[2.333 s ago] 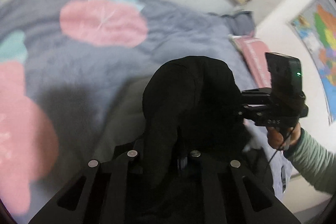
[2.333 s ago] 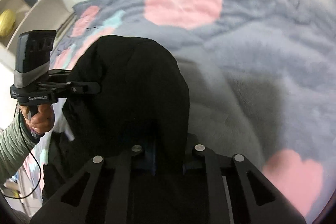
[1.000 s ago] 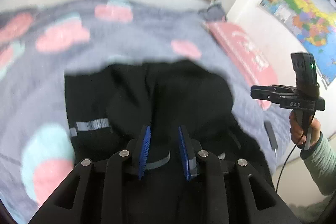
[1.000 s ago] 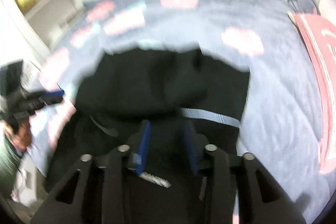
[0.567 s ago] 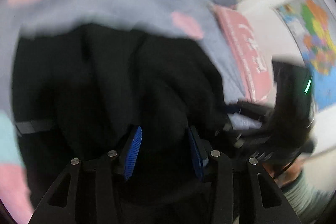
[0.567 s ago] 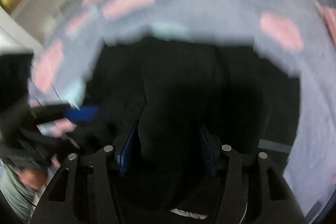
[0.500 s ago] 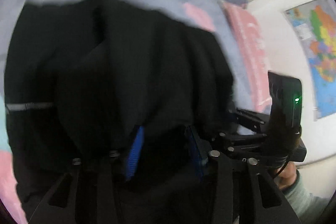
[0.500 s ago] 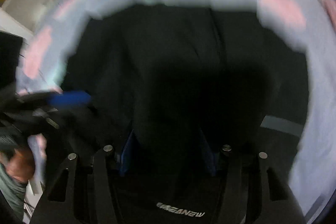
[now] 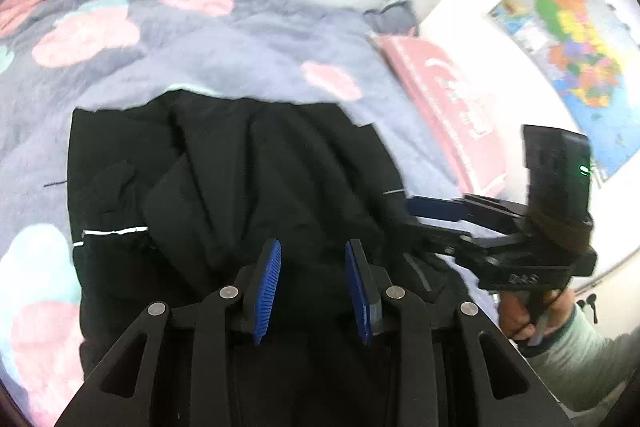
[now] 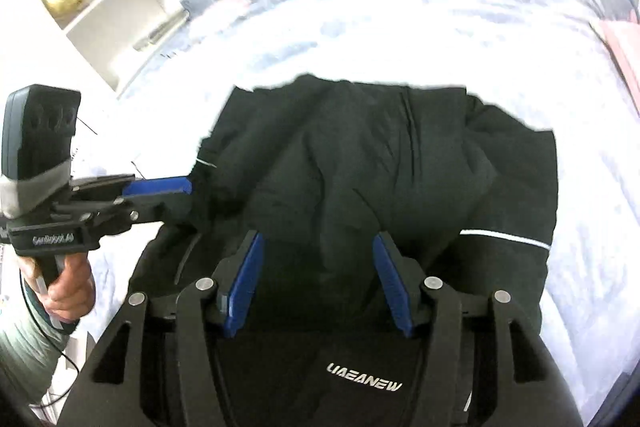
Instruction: Fold large clothes
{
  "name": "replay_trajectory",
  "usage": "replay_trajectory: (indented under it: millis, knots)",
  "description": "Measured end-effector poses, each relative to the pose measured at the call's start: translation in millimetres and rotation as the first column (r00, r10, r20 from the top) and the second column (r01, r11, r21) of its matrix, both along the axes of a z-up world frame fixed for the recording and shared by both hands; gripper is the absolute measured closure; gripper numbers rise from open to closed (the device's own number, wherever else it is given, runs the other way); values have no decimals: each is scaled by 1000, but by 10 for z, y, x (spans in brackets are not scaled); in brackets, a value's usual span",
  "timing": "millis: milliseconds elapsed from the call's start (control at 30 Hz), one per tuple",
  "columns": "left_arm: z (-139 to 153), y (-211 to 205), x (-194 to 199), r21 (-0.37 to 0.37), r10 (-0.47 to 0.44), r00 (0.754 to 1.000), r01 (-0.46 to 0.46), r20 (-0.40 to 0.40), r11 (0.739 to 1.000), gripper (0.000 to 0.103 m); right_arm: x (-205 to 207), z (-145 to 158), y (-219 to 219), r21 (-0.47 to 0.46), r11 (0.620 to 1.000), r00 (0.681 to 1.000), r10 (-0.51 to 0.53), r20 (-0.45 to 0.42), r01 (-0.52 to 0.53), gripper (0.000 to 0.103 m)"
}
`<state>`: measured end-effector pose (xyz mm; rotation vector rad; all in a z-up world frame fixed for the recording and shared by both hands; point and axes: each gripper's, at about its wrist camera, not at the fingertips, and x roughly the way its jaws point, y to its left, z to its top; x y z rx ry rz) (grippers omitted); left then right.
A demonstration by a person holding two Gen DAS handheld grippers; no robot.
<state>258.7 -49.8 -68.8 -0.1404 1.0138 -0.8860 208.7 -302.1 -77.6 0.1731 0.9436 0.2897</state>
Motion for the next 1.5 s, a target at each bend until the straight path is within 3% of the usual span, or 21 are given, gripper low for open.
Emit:
replay_trajectory:
  millis: [67, 133, 267, 367, 500, 667, 767, 867, 967, 1100, 1200, 1333, 1500]
  knots:
    - [-90, -20, -50, -2, 16, 1000, -16, -1, 1000, 69, 15, -119, 41, -5, 1000, 1000, 10, 4, -10, 42]
    - [-361, -68, -44, 11, 28, 999, -28, -35, 1000, 69, 87, -455, 78, -42, 999, 999, 15, -30, -16, 42]
    - [-1098, -98, 110, 138, 75, 990, -58, -120, 989, 70, 194, -1181, 116, -106, 994, 992, 6, -124, -20, 43]
    - [-1315, -16, 127, 47, 96, 985, -90, -143, 995, 70, 141, -1384, 92, -89, 996, 999, -1, -40, -2, 42]
    - [-1342, 79, -33, -24, 104, 993, -105, -52, 994, 70, -15, -1399, 73, -69, 997, 998, -15, 61, 19, 42]
    - [-1130, -33, -302, 72, 94, 989, -103, 115, 992, 69, -192, -1321, 103, -90, 995, 991, -24, 131, 36, 42]
    - [-852, 5, -611, 90, 87, 972, -109, 217, 990, 69, -431, -1088, 55, -65, 997, 986, -40, 160, 51, 42]
    - [-586, 146, -955, 81, 106, 958, -132, 265, 988, 68, -808, -817, 1, -66, 993, 974, -78, 214, 94, 42]
    - [-344, 377, -1327, 78, 133, 942, -164, 309, 983, 64, -1262, -493, -98, -41, 991, 957, -108, 270, 124, 42]
    - [-39, 853, -1737, 62, 189, 901, -231, 390, 971, 57, -1852, -176, -261, -62, 980, 930, -157, 332, 187, 42]
    - [122, 1107, -2008, 31, 237, 878, -274, 415, 961, 40, -2195, -122, -412, -69, 972, 928, -190, 321, 223, 41]
    - [113, 1455, -2317, 30, 304, 860, -346, 410, 938, 39, -2551, -312, -593, -85, 960, 935, -237, 265, 267, 41]
    - [-435, 1985, -2433, 46, 419, 869, -445, 265, 894, 39, -2811, -812, -825, -48, 944, 937, -316, 152, 326, 41]
